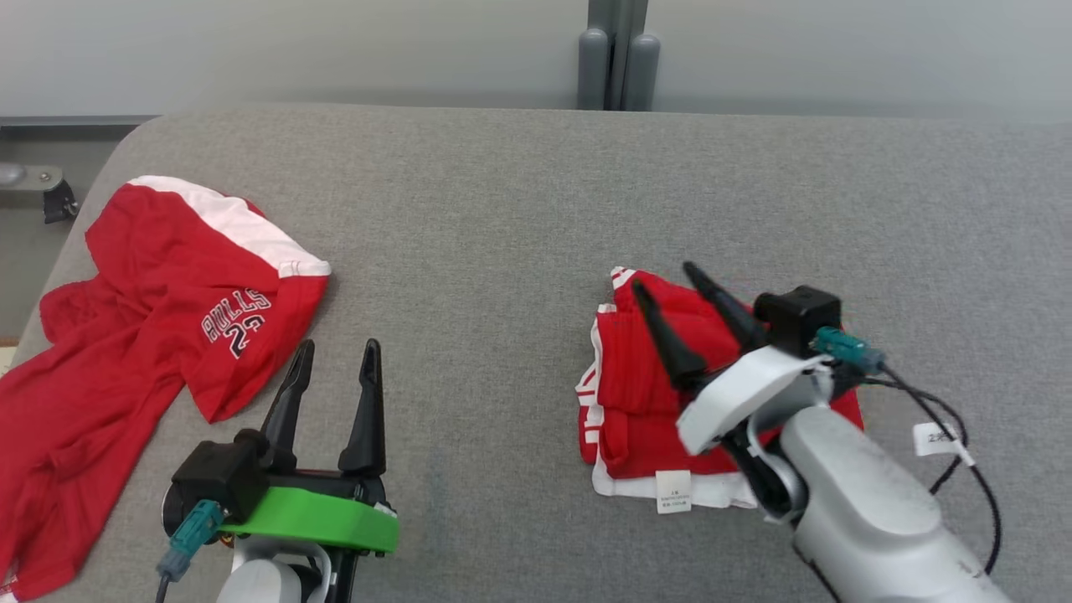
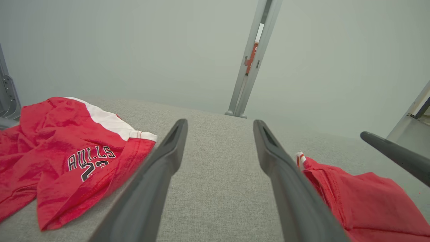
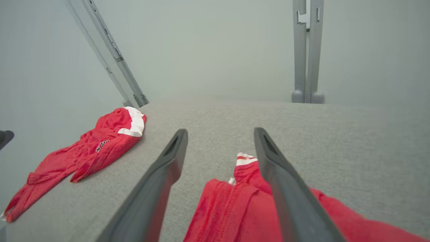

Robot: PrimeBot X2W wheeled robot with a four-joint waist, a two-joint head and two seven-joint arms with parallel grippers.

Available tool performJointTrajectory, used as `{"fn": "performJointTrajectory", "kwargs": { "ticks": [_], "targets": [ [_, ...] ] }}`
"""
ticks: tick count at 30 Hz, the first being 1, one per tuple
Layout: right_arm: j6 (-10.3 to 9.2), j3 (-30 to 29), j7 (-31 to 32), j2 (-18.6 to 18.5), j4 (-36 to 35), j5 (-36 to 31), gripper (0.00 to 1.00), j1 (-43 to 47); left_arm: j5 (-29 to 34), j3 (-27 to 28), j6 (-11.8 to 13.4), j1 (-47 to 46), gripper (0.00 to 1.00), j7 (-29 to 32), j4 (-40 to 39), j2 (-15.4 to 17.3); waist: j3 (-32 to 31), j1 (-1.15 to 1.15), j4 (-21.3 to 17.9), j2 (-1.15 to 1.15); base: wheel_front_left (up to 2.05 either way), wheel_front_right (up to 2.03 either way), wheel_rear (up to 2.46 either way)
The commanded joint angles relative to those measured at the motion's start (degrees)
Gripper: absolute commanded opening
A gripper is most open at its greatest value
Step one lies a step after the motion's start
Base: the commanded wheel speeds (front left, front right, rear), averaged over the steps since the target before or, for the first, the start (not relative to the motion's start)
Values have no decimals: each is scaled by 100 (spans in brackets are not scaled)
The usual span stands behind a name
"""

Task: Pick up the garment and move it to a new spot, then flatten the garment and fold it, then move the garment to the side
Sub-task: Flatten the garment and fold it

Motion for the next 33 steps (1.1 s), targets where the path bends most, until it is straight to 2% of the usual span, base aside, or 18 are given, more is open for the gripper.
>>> {"fn": "performJointTrajectory", "kwargs": {
  "ticks": [1, 6, 12, 19, 33],
  "targets": [
    [-9, -238, -23, -115, -197, -363, 100, 193, 26, 45, 22, -22, 100, -17, -88, 15, 9, 0, -145, 0, 0, 0, 0],
    [-9, -1219, -25, -383, -1012, -1572, 100, 606, -29, 120, 72, -53, 100, -17, -295, 14, 19, 0, -323, 0, 0, 0, 0],
    [-9, -2103, -22, -208, -2064, -2305, 100, 1366, -24, 304, 164, 80, 100, -16, -497, 14, 15, 0, -492, 0, 0, 0, 0],
    [-9, -2589, -22, 62, -2776, -2642, 100, 2086, 158, 341, 150, 160, 100, -16, -676, 15, 54, 0, -627, 0, 0, 0, 0],
    [-9, -2719, -24, 270, -2934, -2731, 100, 2310, 272, 259, 118, 233, 100, -16, -647, 15, 118, 0, -690, 0, 0, 0, 0]
  ]
}}
